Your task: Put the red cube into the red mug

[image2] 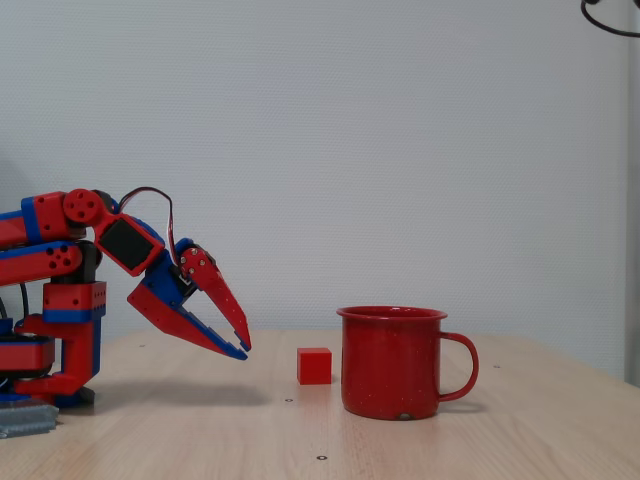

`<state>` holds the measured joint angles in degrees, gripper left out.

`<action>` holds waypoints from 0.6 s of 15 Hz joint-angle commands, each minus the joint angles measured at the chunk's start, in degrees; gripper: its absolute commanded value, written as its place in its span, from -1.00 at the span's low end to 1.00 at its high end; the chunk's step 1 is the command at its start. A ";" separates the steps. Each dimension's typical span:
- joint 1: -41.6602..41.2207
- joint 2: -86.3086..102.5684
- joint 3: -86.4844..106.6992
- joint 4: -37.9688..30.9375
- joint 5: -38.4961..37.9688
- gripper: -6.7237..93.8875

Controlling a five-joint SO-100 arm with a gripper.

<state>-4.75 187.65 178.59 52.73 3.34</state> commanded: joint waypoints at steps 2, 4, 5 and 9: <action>-2.02 3.25 3.34 -1.85 -4.13 -0.87; -2.02 3.25 3.34 -1.85 -4.13 -0.87; -2.20 3.25 3.34 -1.85 -4.22 -0.87; -2.29 3.25 3.34 -1.85 -4.31 -0.87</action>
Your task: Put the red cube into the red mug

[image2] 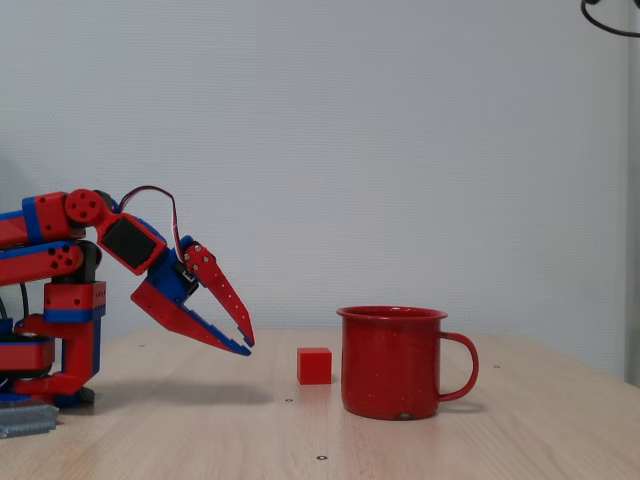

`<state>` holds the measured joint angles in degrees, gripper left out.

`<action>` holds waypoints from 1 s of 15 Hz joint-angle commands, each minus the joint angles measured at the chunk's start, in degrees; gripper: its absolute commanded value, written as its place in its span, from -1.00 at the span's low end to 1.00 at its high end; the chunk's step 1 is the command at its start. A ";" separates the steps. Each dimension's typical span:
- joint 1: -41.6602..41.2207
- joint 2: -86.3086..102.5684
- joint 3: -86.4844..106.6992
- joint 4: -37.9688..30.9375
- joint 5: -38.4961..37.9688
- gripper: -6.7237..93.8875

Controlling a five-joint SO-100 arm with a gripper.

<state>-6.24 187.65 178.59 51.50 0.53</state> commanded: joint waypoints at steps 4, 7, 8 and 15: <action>-2.46 3.16 2.72 -0.35 -0.88 -0.86; -4.13 -4.13 -5.98 0.44 -2.37 -0.86; -4.48 -8.26 -10.72 0.62 -2.72 -0.86; -12.66 -35.33 -45.62 5.19 -4.48 -0.86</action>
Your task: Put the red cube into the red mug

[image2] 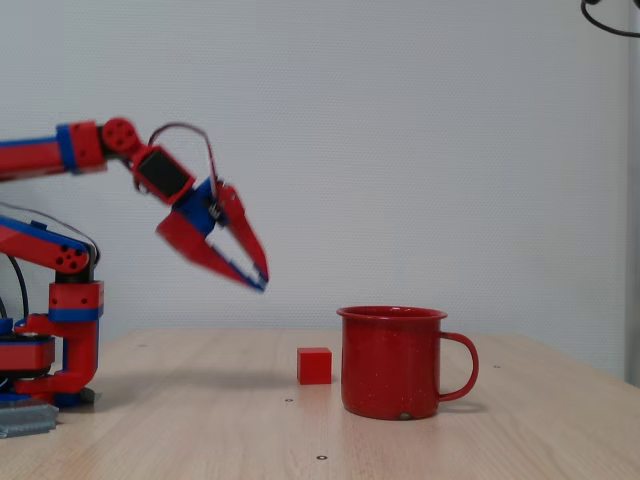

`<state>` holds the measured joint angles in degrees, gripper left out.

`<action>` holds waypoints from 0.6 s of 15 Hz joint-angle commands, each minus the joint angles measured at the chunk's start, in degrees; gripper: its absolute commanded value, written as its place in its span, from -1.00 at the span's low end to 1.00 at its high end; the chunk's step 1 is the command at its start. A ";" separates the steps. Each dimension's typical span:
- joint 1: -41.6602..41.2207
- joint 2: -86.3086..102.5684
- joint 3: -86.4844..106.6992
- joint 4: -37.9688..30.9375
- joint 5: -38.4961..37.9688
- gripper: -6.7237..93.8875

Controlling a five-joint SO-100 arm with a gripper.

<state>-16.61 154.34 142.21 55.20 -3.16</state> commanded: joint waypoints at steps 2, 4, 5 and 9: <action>-7.29 -10.72 -21.62 7.21 0.62 -0.86; -11.51 -18.81 -31.82 14.06 4.75 -0.86; -13.36 -22.32 -36.12 17.75 6.42 -0.86; -19.07 -33.22 -43.68 24.35 19.25 -0.86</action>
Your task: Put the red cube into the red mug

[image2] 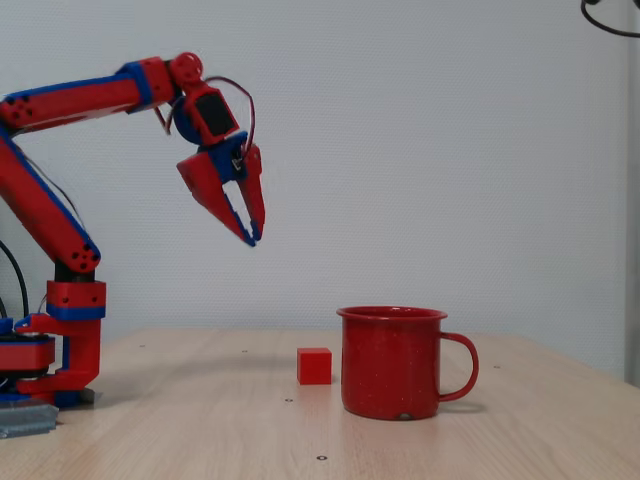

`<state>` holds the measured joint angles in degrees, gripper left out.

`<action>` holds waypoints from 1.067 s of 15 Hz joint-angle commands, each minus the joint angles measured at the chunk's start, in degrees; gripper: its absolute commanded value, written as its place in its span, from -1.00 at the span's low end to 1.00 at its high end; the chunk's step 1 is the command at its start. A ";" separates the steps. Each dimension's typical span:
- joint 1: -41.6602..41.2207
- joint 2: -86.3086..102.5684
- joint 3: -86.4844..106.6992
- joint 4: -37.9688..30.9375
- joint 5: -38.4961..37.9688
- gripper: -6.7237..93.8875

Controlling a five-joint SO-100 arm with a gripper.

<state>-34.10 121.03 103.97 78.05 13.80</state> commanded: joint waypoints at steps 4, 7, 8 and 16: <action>-6.94 -7.47 -0.26 -6.42 12.66 -0.78; -6.86 -13.27 0.35 -12.83 13.89 -0.65; -5.71 -15.47 -1.23 -12.83 13.80 -0.65; 0.62 -28.21 -13.18 -12.30 9.84 -0.70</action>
<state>-34.19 90.18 96.42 65.92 23.47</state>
